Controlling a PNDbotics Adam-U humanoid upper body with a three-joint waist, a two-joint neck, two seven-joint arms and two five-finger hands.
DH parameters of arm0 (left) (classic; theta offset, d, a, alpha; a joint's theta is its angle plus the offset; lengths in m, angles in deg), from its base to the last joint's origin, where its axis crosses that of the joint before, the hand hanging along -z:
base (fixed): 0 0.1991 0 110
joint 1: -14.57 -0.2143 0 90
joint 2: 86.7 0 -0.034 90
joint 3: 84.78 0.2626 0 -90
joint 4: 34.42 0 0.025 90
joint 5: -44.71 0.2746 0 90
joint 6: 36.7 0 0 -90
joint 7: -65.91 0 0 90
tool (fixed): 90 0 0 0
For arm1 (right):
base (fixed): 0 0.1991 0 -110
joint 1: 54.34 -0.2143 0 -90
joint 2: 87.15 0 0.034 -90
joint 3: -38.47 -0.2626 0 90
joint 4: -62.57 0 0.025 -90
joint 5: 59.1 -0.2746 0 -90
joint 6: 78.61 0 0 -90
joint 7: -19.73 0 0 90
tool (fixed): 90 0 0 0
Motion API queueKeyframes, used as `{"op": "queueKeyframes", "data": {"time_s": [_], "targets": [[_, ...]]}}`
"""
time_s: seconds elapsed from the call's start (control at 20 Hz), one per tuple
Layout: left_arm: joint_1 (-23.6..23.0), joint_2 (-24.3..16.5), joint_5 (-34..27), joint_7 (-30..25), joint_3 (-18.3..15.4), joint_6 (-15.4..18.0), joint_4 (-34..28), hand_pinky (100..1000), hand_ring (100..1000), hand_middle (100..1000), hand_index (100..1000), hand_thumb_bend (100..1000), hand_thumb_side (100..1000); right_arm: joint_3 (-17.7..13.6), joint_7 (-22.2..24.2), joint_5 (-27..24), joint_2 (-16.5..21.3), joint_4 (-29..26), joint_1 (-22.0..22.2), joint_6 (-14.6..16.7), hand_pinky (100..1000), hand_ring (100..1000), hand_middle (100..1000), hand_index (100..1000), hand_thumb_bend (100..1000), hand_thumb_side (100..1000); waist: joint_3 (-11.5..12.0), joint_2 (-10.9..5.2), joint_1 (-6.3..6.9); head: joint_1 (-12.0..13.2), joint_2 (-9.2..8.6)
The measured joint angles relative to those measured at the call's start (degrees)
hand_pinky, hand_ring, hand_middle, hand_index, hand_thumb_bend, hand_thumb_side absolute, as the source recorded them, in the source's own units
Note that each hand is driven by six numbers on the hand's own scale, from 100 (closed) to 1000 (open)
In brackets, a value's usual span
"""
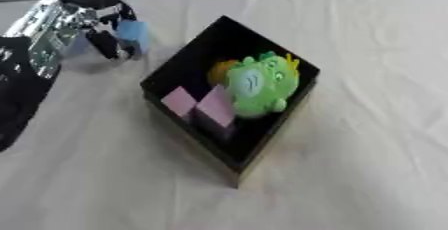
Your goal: Pick up objects on the table and place them in the box.
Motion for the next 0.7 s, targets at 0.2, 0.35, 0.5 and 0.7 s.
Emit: {"op": "queueKeyframes", "data": {"time_s": [0.2,0.35,0.5,0.7], "targets": [[0.02,-0.21,-2.59,-0.61,2.13,0.89,-11.48,743,637,551,660,149,100,-0.01,-0.09,-0.01,0.00,0.00,0.00,0.11,875,813,557,760,100,558,0.26,0.00,0.00,-0.09,0.06],[0.03,-0.57,-5.32,-2.75,4.19,1.01,-19.73,741,636,548,660,142,100,-0.01,-0.15,-0.14,0.02,0.00,-0.02,0.23,875,812,558,760,100,557,0.46,-0.03,0.00,-0.09,0.09],[-0.10,-0.20,-7.44,-4.38,5.73,0.05,-26.83,740,634,544,662,117,100,-0.01,-0.14,-0.36,0.03,0.00,-0.05,0.28,875,812,558,760,100,558,0.78,-0.06,0.00,-0.03,0.34],[-1.80,2.91,-8.55,-5.78,7.56,-1.09,-34.50,734,625,539,664,100,100,0.00,-0.06,-0.71,0.04,0.00,-0.41,0.33,874,812,559,760,100,558,1.18,-0.08,0.00,0.25,0.91]]}}
